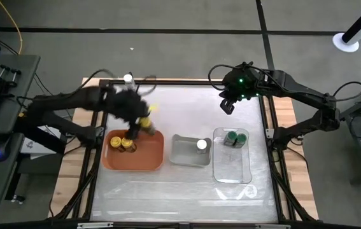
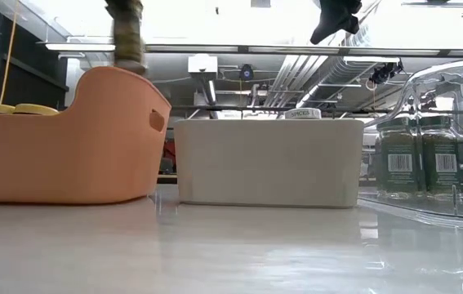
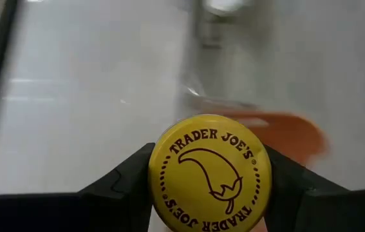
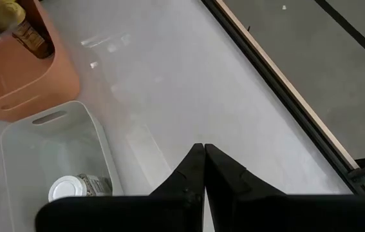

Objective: Sort spices by type
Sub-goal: Put the yellow seasoning can into the orange bin

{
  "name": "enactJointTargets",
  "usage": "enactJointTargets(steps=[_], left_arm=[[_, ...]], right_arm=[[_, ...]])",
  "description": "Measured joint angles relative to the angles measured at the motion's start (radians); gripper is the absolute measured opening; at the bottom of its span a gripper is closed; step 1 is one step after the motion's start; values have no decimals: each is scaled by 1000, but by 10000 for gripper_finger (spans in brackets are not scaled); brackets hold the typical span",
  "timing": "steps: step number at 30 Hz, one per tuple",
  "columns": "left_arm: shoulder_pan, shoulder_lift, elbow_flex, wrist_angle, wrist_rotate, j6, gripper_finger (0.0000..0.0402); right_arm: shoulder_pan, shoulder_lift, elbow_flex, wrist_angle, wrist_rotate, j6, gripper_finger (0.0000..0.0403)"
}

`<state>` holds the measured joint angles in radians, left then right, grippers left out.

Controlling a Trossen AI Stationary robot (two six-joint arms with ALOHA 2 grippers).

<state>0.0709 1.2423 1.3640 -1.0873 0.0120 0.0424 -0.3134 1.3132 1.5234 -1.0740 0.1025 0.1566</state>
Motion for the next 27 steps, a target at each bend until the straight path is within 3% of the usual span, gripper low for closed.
enactJointTargets(steps=[4, 10, 16, 27], left_arm=[[-194, -40, -43, -21, -96, -138, 184], [-355, -45, -262, 37, -213, -288, 184], [-356, -43, -428, 208, -260, -325, 184], [-311, -41, -541, 219, -306, -311, 184]], right_arm=[[0, 0, 0, 0, 0, 0, 0], [0, 0, 0, 1, 0, 0, 0], [0, 0, 0, 2, 0, 3, 0], [0, 0, 0, 2, 0, 45, 0]])
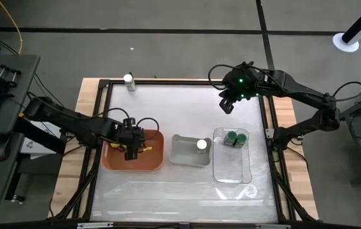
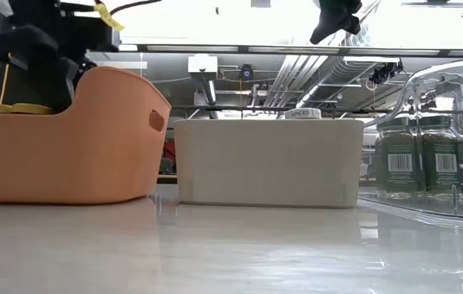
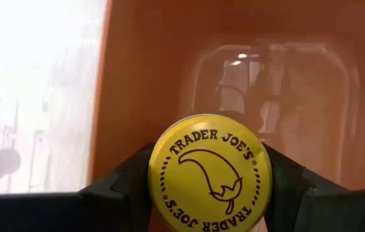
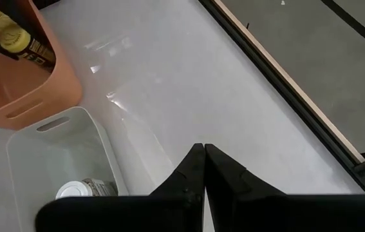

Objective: Sort spices by type
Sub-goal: Put the yellow seasoning can into the orange bin

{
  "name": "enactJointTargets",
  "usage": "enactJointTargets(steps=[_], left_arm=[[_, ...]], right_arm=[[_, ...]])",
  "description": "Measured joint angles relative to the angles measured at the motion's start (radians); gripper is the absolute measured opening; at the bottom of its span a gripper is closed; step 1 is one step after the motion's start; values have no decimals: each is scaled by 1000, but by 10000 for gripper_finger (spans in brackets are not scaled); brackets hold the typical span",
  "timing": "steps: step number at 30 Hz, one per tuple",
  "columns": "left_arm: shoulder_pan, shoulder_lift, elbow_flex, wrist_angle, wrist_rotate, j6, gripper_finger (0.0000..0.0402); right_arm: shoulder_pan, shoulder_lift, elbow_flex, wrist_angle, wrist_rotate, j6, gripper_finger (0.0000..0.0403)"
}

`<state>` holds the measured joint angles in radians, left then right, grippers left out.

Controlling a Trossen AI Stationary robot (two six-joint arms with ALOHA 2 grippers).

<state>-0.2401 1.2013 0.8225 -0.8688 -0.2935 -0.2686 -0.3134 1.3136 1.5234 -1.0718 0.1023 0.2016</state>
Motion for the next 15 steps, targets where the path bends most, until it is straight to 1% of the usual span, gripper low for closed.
enactJointTargets(steps=[5, 9, 10, 15], left_arm=[[0, 0, -34, 7, 20, -34, 184], [0, 0, -38, 8, 26, -69, 185], [0, 0, -38, 8, 27, -70, 197], [0, 0, -38, 8, 22, -69, 306]], right_arm=[[0, 0, 0, 0, 0, 3, 0], [0, 0, 0, 0, 0, 3, 0], [0, 0, 0, 0, 0, 3, 0], [0, 0, 0, 0, 0, 3, 0]])
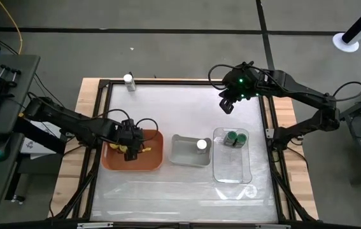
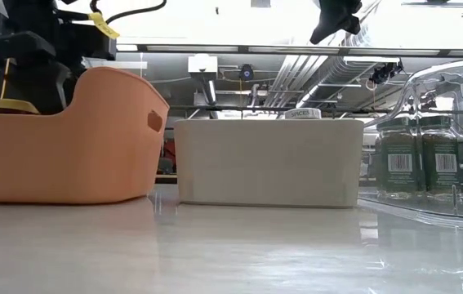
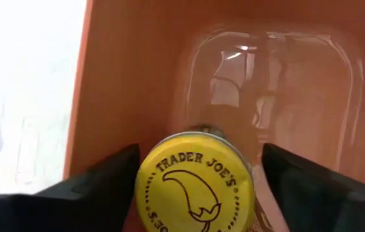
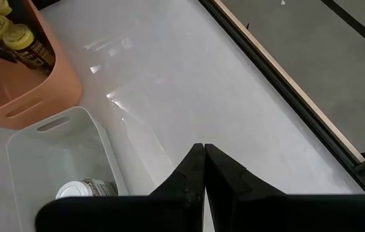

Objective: Sort spices by type
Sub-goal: Put the yellow seasoning can into the orange bin, then put the white seasoning bottle into the gray bin

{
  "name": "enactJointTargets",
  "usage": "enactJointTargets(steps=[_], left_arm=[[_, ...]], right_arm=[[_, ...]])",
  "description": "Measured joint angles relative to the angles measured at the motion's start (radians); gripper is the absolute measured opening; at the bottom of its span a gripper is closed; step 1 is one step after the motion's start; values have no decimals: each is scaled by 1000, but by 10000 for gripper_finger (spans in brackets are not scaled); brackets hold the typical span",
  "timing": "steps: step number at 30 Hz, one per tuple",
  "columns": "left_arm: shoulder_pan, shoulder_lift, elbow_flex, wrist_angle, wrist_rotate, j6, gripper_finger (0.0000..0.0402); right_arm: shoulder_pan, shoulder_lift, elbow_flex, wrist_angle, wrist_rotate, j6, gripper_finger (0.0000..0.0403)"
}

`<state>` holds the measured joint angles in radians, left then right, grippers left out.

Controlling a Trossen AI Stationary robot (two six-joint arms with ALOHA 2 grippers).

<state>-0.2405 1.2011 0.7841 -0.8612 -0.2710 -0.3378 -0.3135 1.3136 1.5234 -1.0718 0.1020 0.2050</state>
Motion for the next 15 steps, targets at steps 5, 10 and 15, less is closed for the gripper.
enactJointTargets(steps=[5, 10, 15], left_arm=[[0, 0, 2, -2, 10, 0, 343], [6, -4, 56, -9, 26, 21, 346], [61, -27, 169, -20, -18, 115, 347]], right_arm=[[0, 0, 0, 0, 0, -2, 0], [0, 0, 0, 0, 0, -3, 0], [0, 0, 0, 0, 0, -3, 0]])
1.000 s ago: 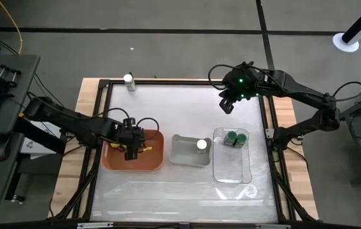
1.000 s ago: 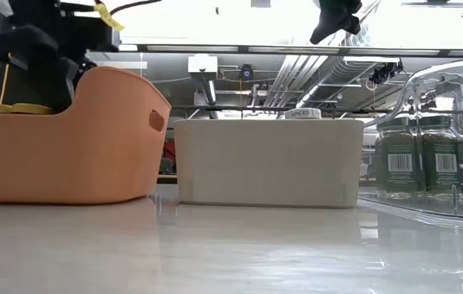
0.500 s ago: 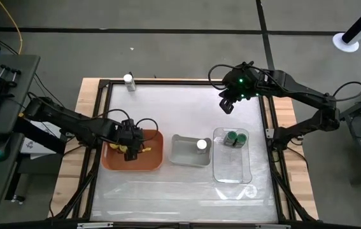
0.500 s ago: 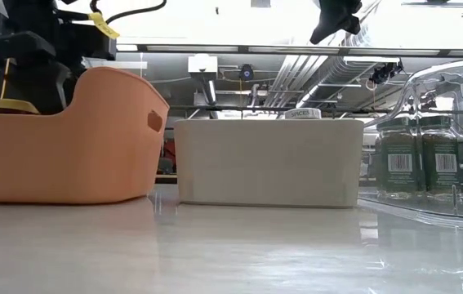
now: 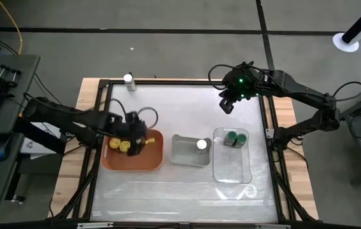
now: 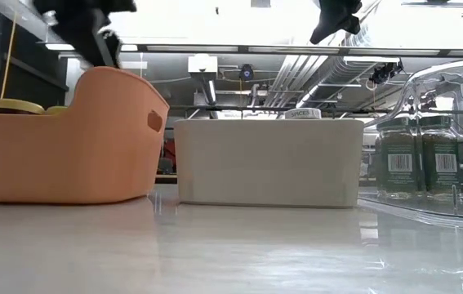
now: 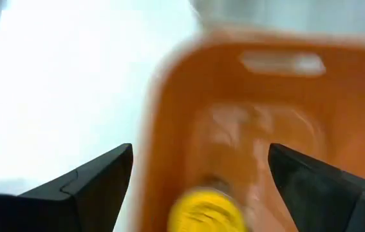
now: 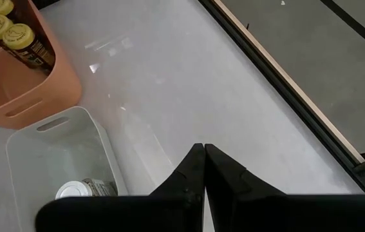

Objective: Sort spices by type
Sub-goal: Put the white seasoning bottle into the gray bin

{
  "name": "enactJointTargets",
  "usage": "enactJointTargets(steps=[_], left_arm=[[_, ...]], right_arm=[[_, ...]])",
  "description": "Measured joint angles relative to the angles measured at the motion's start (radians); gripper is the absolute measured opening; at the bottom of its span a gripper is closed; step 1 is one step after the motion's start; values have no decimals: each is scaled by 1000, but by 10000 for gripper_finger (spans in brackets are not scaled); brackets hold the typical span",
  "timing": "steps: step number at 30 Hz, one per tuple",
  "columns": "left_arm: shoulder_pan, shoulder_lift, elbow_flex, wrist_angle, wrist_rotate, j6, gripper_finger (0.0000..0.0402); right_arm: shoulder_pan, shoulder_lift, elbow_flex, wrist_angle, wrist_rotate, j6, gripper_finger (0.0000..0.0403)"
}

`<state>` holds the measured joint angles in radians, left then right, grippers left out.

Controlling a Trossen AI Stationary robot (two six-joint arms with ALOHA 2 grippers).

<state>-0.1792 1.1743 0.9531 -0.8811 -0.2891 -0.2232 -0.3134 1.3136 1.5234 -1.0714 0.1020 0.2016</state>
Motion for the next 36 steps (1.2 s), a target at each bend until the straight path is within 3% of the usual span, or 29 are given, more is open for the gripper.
enactJointTargets(steps=[4, 7, 13, 17, 23, 36], left_arm=[[114, -28, 101, -54, -202, 76, 348], [318, -34, 135, -60, -276, 45, 346], [868, 30, 97, 58, -24, -113, 333], [1068, 100, 97, 185, 20, -224, 330], [1168, 205, 97, 253, 32, -299, 328], [1174, 402, 97, 286, 1, -341, 328]], right_arm=[[0, 0, 0, 0, 0, 0, 0], [0, 0, 0, 0, 0, 0, 0], [0, 0, 0, 11, 0, 1, 0], [0, 0, 0, 36, 0, 0, 0], [0, 0, 0, 50, 0, 0, 0], [0, 0, 0, 43, 0, 0, 0]])
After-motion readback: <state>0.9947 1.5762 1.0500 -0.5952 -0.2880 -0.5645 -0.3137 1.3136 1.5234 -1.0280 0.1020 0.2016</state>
